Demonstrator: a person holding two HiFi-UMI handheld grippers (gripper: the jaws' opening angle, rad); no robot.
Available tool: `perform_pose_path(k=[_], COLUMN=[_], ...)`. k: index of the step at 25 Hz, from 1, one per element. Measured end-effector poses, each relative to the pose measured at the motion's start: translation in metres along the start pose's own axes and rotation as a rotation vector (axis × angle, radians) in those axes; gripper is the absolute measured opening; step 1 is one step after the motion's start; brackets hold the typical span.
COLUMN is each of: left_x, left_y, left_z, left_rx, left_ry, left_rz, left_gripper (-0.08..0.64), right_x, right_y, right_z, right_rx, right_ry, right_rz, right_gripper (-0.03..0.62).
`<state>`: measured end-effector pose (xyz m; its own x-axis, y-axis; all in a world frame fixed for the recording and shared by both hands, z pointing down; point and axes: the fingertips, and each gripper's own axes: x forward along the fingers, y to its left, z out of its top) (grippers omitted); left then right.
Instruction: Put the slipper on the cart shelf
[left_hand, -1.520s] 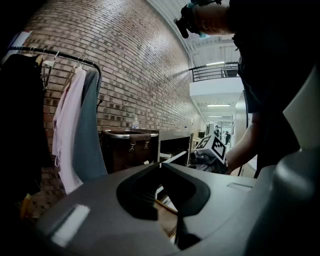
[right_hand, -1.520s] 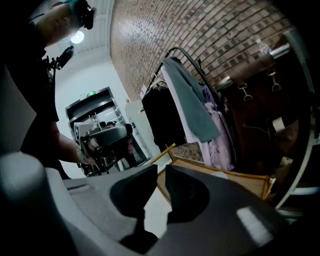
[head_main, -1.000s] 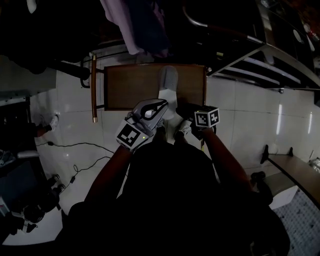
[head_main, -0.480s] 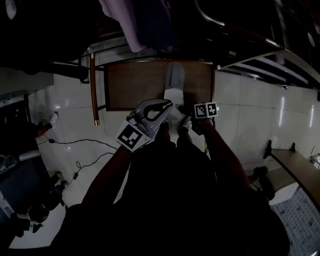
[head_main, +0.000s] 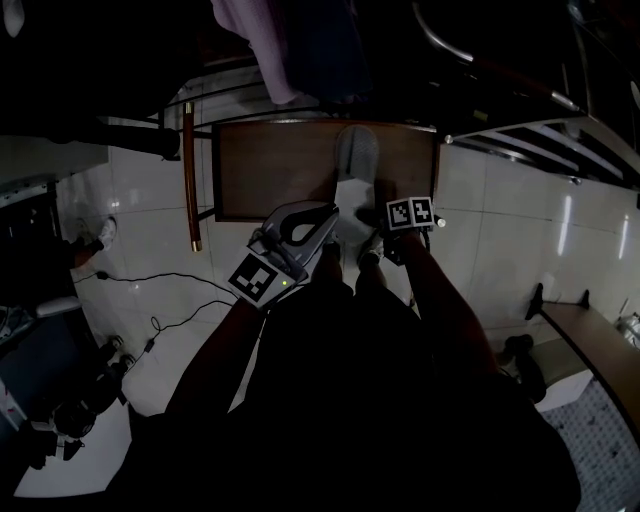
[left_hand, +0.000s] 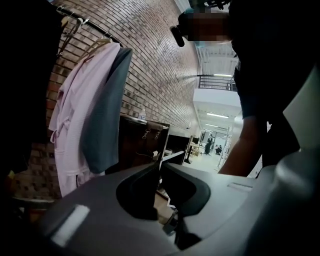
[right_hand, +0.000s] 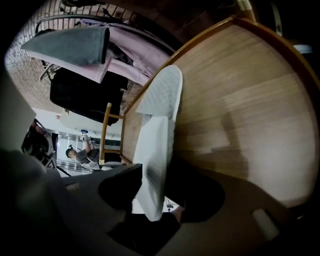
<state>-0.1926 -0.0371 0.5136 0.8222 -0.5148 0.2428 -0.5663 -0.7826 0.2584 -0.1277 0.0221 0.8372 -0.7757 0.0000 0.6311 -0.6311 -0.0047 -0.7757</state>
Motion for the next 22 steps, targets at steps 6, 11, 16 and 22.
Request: perform_pose_path(k=[6, 11, 16, 22], left_x=[-0.005, -0.01, -0.012, -0.01], left_y=[0.006, 0.009, 0.012, 0.005], left_z=[-0.004, -0.007, 0.001, 0.019], left_rx=[-0.012, -0.017, -0.002, 0.029], left_ry=[-0.001, -0.006, -0.03, -0.061], left_rz=[0.019, 0.029, 0.032, 0.007], left_gripper=[0.018, 0.018, 0.018, 0.018], right_x=[-0.001, -0.009, -0.035, -0.077], right_y=[0.002, 0.023, 0.042, 0.067], right_z=[-0.001, 0.004, 0.008, 0.01], right_rx=[0.015, -0.038, -0.07, -0.107], right_ry=[0.014, -0.006, -0.049, -0.147], right_rz=[0.022, 0.069, 0.09, 0.098], right_gripper=[0.119, 0.071, 0.064, 0.063])
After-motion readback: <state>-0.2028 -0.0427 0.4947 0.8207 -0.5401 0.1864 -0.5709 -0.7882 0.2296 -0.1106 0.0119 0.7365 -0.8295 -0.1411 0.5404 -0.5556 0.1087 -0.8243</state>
